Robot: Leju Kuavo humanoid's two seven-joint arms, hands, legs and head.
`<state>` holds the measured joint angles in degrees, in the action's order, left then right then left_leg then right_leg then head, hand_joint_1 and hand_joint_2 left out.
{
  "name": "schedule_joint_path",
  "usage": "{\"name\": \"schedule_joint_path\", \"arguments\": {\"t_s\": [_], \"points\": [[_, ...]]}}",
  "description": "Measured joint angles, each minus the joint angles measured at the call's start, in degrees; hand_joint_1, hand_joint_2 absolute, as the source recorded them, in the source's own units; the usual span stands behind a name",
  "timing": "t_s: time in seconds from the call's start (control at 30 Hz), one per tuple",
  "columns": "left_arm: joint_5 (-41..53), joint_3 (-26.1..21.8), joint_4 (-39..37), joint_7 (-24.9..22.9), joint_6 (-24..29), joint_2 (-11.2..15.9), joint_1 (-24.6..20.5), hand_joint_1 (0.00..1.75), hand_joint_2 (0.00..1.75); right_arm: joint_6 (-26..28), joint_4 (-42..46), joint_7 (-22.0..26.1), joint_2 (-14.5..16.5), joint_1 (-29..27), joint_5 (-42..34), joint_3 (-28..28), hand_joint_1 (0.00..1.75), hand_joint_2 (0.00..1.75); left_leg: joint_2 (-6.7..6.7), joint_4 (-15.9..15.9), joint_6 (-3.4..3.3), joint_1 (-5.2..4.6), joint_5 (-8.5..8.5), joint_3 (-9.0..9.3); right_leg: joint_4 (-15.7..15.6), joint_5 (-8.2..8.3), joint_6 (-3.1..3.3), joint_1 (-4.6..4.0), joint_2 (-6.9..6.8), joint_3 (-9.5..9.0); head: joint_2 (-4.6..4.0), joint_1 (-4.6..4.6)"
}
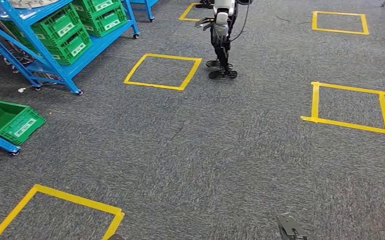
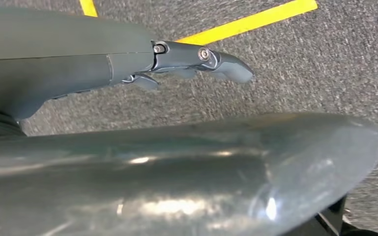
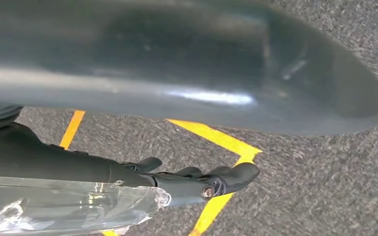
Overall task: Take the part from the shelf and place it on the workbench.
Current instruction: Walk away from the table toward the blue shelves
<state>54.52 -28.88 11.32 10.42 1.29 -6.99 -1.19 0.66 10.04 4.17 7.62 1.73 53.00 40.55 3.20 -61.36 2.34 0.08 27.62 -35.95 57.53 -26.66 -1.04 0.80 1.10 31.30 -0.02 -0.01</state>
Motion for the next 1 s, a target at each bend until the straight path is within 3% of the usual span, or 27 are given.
{"name": "schedule_joint_path", "arguments": {"t_s": [0.07, 0.1, 0.13, 0.2, 0.27, 0.33, 0.4, 0.47, 0.57, 0.6, 0.63, 0.7, 0.77, 0.83, 0.9, 0.97, 1.0], "points": [[0.0, 0.0, 0.0, 0.0, 0.0, -0.1, -0.2, 0.0, 0.0, 0.0, 0.0, 0.0, 0.0, -0.2, 0.0, 0.1, 0.0, 0.0, -1.74, -7.8, 0.26, -0.02, 3.56, -3.76, -0.1, -0.03, 0.29, -0.2, -1.48, 0.05, 0.0, -0.19], [0.0, 0.0, 0.0, 0.1, 0.0, -0.1, -0.2, 0.0, 0.0, 0.0, 0.0, 0.0, 0.0, -0.2, 0.0, 0.1, 0.0, 0.0, -2.01, -10.3, 0.32, -0.02, 4.25, -4.96, -0.1, -0.06, 0.33, -0.26, -2.21, 0.07, 0.0, -0.19], [0.0, 0.0, 0.0, 0.1, 0.0, -0.1, -0.2, 0.0, 0.0, 0.0, 0.0, 0.0, 0.0, -0.2, 0.0, 0.1, 0.0, 0.0, -2.13, -10.8, 0.32, -0.01, 3.85, -5.15, -0.1, -0.1, 0.34, -0.29, -2.89, 0.06, 0.0, -0.19], [0.0, 0.0, 0.0, 0.0, 0.0, -0.1, -0.1, 0.0, 0.0, 0.0, 0.0, 0.0, 0.0, -0.1, 0.0, 0.1, 0.0, 0.0, -2.91, -5.8, 0.14, -0.04, 0.62, -2.36, -0.1, -0.19, 0.21, -0.31, -4.09, -0.09, 0.0, -0.2], [0.0, 0.0, 0.0, 0.0, 0.0, -0.1, -0.3, 0.0, 0.0, 0.0, 0.0, 0.0, 0.0, -0.1, 0.0, 0.1, 0.0, 0.0, -5.41, 1.7, -0.24, -0.25, -2.11, 1.9, 0.1, -0.46, -0.2, -0.59, -5.07, -0.22, 0.0, -0.27], [0.0, 0.0, 0.0, 0.0, 0.1, -0.2, -0.5, 0.0, 0.0, -0.1, 0.0, 0.0, 0.0, -0.1, 0.1, 0.1, 0.0, 0.0, -6.77, 5.2, -0.76, -0.48, -2.55, 3.67, 0.2, -0.73, -0.77, -0.94, -6.02, -0.36, 0.0, -0.18], [0.0, -0.1, 0.0, 0.0, 0.1, -0.1, -0.3, 0.0, 0.0, -0.1, 0.0, -0.1, 0.0, 0.1, 0.1, 0.1, 0.0, 0.0, -5.73, 5.5, -1.36, -0.48, -2.49, 3.62, 0.1, -0.96, -1.31, -0.95, -6.92, -0.63, 0.01, -0.02], [0.0, -0.2, 0.0, 0.0, 0.1, -0.1, -0.1, 0.0, 0.0, -0.1, 0.0, -0.1, 0.0, 0.2, 0.1, 0.1, 0.0, 0.0, -4.64, 5.6, -1.97, -0.23, -2.61, 3.78, 2.1, -2.51, -1.92, -0.76, -5.5, 0.01, 0.01, 0.17], [0.0, -0.2, 0.0, 0.0, 0.1, -0.2, -0.3, 0.0, 0.0, -0.1, 0.0, -0.1, 0.0, -0.1, 0.2, 0.1, 0.0, 0.0, -2.78, 5.7, -2.53, -0.03, -2.72, 3.83, 12.7, -7.45, -2.44, -0.58, -2.02, 4.98, 0.01, 0.63], [0.0, -0.2, 0.0, 0.0, 0.2, -0.2, -0.4, 0.0, 0.0, -0.1, 0.0, -0.2, 0.0, -0.2, 0.2, 0.1, 0.0, 0.0, -2.09, 5.7, -2.57, -0.03, -2.72, 3.83, 15.5, -8.14, -2.49, -0.58, -1.66, 6.58, 0.01, 0.68], [0.0, -0.3, 0.0, 0.0, 0.1, -0.2, -0.3, 0.0, 0.0, -0.1, 0.0, -0.2, 0.0, -0.3, 0.3, 0.1, 0.0, 0.0, -1.39, 5.7, -2.58, -0.03, -2.71, 3.85, 16.4, -7.75, -2.5, -0.57, -1.48, 7.35, 0.01, 0.72], [0.0, -0.3, 0.0, 0.0, 0.1, -0.2, -0.3, 0.0, 0.0, 0.0, 0.0, -0.2, 0.0, -0.2, 0.4, 0.2, 0.0, 0.0, 0.02, 5.6, -2.44, 0.05, -2.72, 3.97, 11.9, -4.21, -2.45, -0.41, -0.97, 5.77, 0.0, 0.71], [0.1, -0.3, 0.0, 0.0, 0.1, -0.2, -0.3, 0.0, 0.0, 0.1, 0.0, -0.1, 0.0, -0.1, 0.6, 0.1, 0.0, 0.0, 1.32, 5.4, -1.97, 0.08, -2.66, 3.9, 4.5, -0.97, -2.43, 0.12, 1.59, 2.42, 0.0, 0.75], [0.2, -0.3, 0.0, 0.0, 0.1, -0.2, -0.4, 0.0, 0.0, 0.1, 0.0, -0.1, 0.1, -0.1, 0.7, 0.1, 0.0, 0.0, 2.42, 5.3, -1.23, 0.08, -2.79, 3.5, 1.2, -0.25, -2.03, 0.41, 3.54, 0.87, 0.01, 0.73], [0.3, -0.3, 0.0, 0.0, 0.1, -0.2, -0.2, 0.0, 0.0, 0.1, 0.0, -0.1, 0.1, -0.1, 0.9, 0.1, 0.0, 0.0, 3.26, 5.5, -0.53, 0.25, -3.08, 3.12, 1.0, -0.17, -1.14, 0.25, 2.81, 0.86, 0.01, 0.69], [0.5, -0.4, 0.0, 0.0, 0.1, -0.1, 0.0, 0.0, 0.0, 0.2, 0.0, 0.0, 0.1, 0.0, 0.9, 0.2, 0.0, 0.0, 1.62, 4.0, -0.02, 0.23, -1.99, 2.31, 0.8, 0.05, -0.28, 0.21, 1.62, 0.8, 0.0, 0.44], [0.5, -0.4, 0.0, 0.0, 0.1, -0.1, -0.1, 0.0, 0.0, 0.2, 0.0, 0.0, 0.1, -0.1, 0.9, 0.2, 0.0, 0.0, 0.27, 1.7, 0.16, 0.17, -0.49, 1.17, 0.7, 0.12, 0.05, 0.2, 0.9, 0.77, 0.0, 0.26]]}}
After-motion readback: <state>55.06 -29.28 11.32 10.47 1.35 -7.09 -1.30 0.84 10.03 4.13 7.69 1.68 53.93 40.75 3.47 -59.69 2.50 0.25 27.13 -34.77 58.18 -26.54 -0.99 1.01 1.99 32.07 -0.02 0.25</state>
